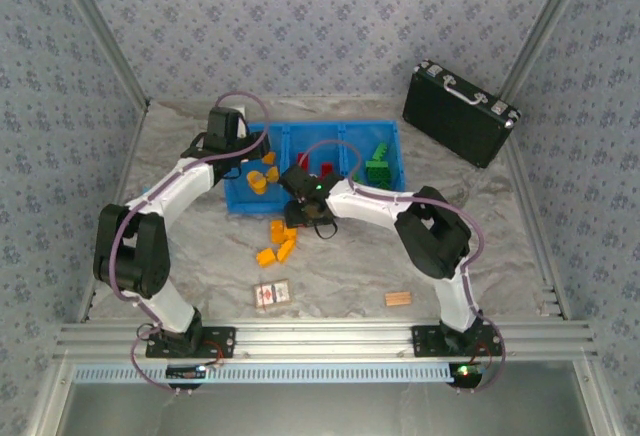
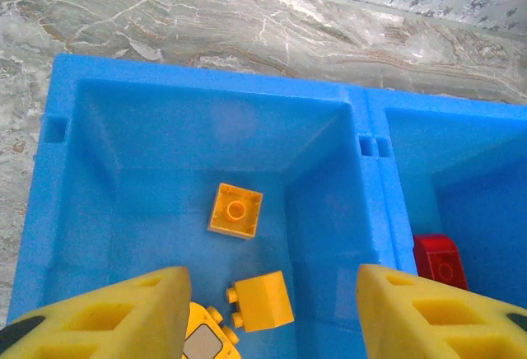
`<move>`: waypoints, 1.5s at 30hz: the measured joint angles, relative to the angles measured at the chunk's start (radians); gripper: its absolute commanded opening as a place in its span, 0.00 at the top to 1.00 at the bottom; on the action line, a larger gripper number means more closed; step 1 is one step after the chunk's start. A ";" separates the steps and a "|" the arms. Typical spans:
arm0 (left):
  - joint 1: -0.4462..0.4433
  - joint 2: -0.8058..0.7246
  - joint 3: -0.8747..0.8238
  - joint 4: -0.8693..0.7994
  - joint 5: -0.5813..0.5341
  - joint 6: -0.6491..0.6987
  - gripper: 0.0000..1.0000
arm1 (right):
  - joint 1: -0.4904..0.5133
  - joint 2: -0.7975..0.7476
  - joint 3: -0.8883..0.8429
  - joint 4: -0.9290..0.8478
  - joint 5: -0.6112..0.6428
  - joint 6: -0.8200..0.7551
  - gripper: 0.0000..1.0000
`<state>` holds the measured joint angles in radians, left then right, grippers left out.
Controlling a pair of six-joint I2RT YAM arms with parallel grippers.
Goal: Sort the legos into containers by color
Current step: Pick up the lego from the center of the table, then place the lego in the container.
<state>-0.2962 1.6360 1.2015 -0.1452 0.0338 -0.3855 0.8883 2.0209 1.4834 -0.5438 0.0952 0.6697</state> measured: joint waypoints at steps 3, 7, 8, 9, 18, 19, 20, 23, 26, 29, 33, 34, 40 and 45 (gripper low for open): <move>0.000 0.000 0.000 0.000 0.004 0.000 0.44 | 0.000 0.001 0.000 0.005 0.011 0.002 0.41; 0.000 -0.010 -0.001 0.000 0.004 0.000 0.44 | 0.000 0.007 0.000 0.012 0.025 0.009 0.51; 0.000 -0.012 -0.002 0.000 0.004 0.000 0.44 | 0.000 0.010 0.000 0.012 0.026 0.010 0.53; 0.000 -0.014 -0.002 0.000 0.004 0.000 0.44 | 0.000 0.013 0.000 0.012 0.026 0.011 0.54; 0.000 -0.019 -0.008 0.000 0.004 0.000 0.44 | 0.000 -0.007 -0.037 0.018 0.047 0.021 0.74; 0.000 -0.021 -0.008 -0.001 0.004 0.001 0.44 | 0.000 -0.013 -0.045 0.014 0.049 0.019 0.75; 0.000 -0.025 -0.011 -0.004 0.004 0.004 0.44 | 0.000 -0.019 -0.050 0.006 0.051 0.018 0.76; 0.000 -0.067 -0.030 -0.039 0.004 0.018 0.43 | -0.003 -0.043 -0.054 -0.029 0.052 -0.003 0.79; -0.005 -0.161 -0.071 -0.096 0.003 0.025 0.42 | -0.010 -0.094 -0.054 -0.061 0.050 -0.040 0.80; -0.028 -0.280 -0.120 -0.163 0.003 0.026 0.43 | -0.025 -0.155 -0.037 -0.085 0.059 -0.077 0.81; -0.093 -0.417 -0.194 -0.233 0.005 -0.004 0.43 | -0.051 -0.219 -0.016 -0.060 0.093 -0.120 0.82; -0.117 -0.449 -0.223 -0.249 0.003 -0.019 0.43 | -0.061 -0.226 -0.011 -0.043 0.097 -0.133 0.82; -0.289 -0.516 -0.380 -0.319 -0.014 -0.086 0.43 | -0.129 -0.151 0.060 0.049 0.099 -0.206 0.81; -0.444 -0.456 -0.405 -0.377 -0.100 -0.126 0.42 | -0.174 -0.043 0.112 0.101 0.079 -0.250 0.65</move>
<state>-0.7403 1.1801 0.7963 -0.5217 -0.0662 -0.5110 0.7143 1.9781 1.5955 -0.4431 0.1738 0.4194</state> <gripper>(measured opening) 0.579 0.311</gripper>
